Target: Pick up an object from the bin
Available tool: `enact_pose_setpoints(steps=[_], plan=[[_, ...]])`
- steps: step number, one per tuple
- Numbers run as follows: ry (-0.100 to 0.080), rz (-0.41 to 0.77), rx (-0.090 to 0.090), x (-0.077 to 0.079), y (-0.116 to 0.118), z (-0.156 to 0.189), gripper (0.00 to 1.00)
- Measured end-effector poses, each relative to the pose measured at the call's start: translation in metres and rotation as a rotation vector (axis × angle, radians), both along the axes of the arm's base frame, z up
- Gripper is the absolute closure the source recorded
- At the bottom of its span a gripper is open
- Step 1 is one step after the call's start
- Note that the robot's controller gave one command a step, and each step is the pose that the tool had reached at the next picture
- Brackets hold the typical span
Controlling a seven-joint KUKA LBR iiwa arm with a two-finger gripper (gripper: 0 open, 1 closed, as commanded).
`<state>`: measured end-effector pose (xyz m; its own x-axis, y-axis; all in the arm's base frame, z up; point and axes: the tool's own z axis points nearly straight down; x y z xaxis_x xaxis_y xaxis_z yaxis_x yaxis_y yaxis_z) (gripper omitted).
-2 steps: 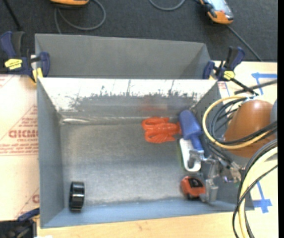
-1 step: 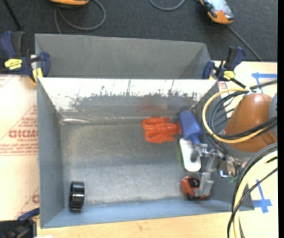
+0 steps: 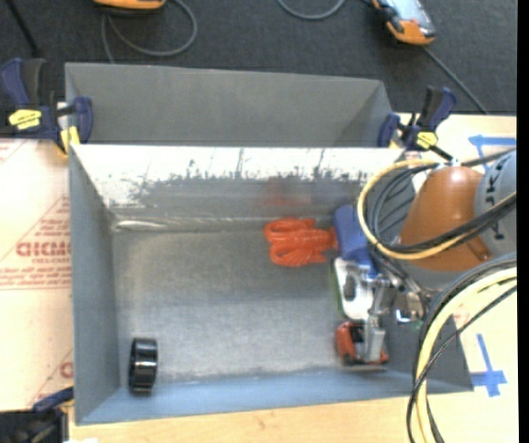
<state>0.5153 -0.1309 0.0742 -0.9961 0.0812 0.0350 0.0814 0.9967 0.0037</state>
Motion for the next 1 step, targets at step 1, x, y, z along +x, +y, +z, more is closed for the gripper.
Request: enact_pose_setpoints(steps=[1], plan=[[-0.037, -0.282, -0.008, -0.0186, -0.0024, 0.0020, 1.00]])
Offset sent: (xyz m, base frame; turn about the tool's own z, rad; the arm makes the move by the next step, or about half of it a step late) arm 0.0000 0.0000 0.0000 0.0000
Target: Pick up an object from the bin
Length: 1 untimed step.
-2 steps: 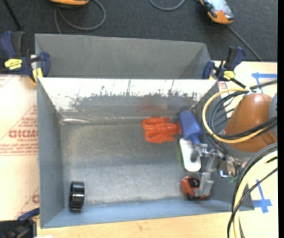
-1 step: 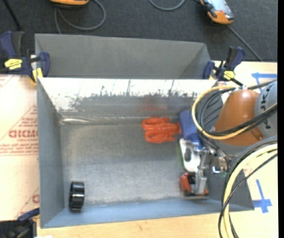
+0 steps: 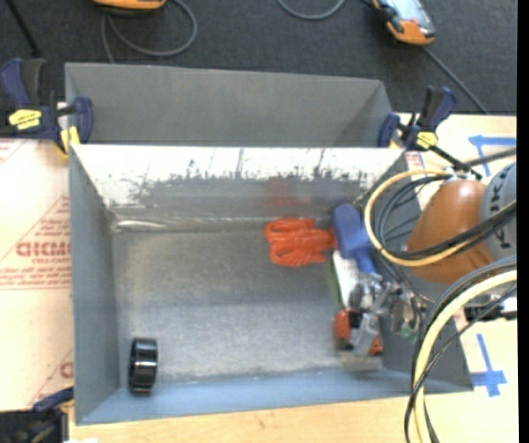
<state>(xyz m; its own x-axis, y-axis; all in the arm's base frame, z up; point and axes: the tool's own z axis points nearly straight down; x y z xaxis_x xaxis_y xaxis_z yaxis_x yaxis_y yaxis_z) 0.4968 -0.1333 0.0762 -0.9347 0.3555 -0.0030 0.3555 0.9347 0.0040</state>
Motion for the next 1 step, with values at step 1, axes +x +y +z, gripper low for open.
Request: enact_pose_setpoints(steps=[1], plan=[[0.000, 0.001, 0.000, 0.0000, 0.0000, 0.0000, 1.00]])
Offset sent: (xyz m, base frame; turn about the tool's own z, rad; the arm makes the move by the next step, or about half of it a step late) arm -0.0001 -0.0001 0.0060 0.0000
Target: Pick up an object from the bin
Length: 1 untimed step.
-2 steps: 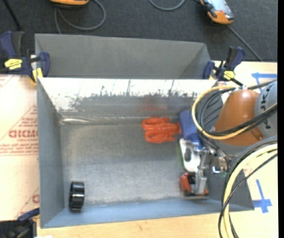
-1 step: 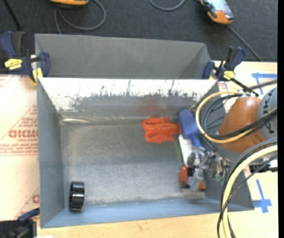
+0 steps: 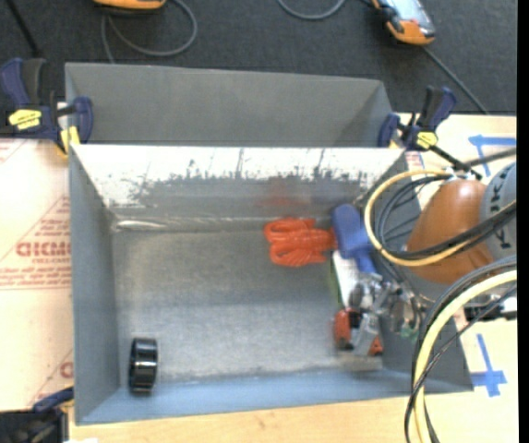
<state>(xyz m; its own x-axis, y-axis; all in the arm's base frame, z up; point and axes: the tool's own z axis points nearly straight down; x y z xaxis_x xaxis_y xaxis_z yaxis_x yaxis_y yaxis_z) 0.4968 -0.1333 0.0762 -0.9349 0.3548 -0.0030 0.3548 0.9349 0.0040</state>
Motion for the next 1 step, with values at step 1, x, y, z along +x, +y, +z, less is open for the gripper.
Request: enact_pose_setpoints(steps=[1], plan=[[0.001, 0.001, 0.000, 0.0001, 0.0001, 0.0013, 1.00]])
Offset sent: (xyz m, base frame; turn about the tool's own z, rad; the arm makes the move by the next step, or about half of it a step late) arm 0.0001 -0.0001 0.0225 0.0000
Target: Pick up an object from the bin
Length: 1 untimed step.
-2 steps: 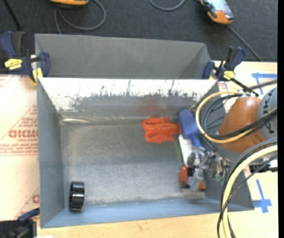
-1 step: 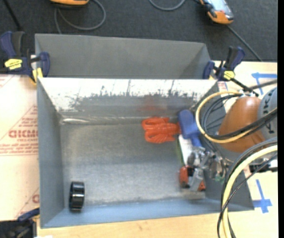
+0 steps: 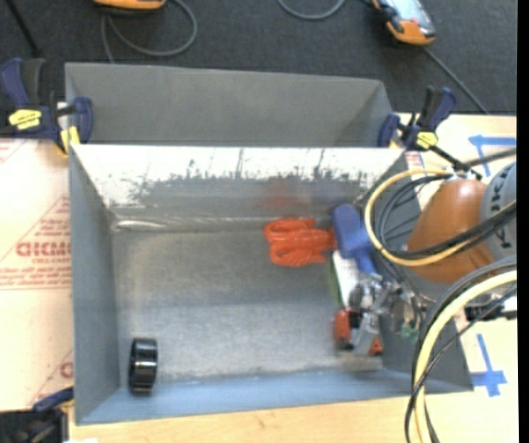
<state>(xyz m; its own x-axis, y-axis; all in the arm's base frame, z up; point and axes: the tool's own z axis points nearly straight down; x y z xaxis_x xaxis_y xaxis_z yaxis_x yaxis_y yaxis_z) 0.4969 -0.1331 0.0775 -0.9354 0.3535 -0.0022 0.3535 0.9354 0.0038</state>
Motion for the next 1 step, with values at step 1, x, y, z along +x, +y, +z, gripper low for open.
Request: enact_pose_setpoints(steps=[1], plan=[[0.000, 0.002, 0.000, 0.0003, 0.0003, 0.0058, 1.00]])
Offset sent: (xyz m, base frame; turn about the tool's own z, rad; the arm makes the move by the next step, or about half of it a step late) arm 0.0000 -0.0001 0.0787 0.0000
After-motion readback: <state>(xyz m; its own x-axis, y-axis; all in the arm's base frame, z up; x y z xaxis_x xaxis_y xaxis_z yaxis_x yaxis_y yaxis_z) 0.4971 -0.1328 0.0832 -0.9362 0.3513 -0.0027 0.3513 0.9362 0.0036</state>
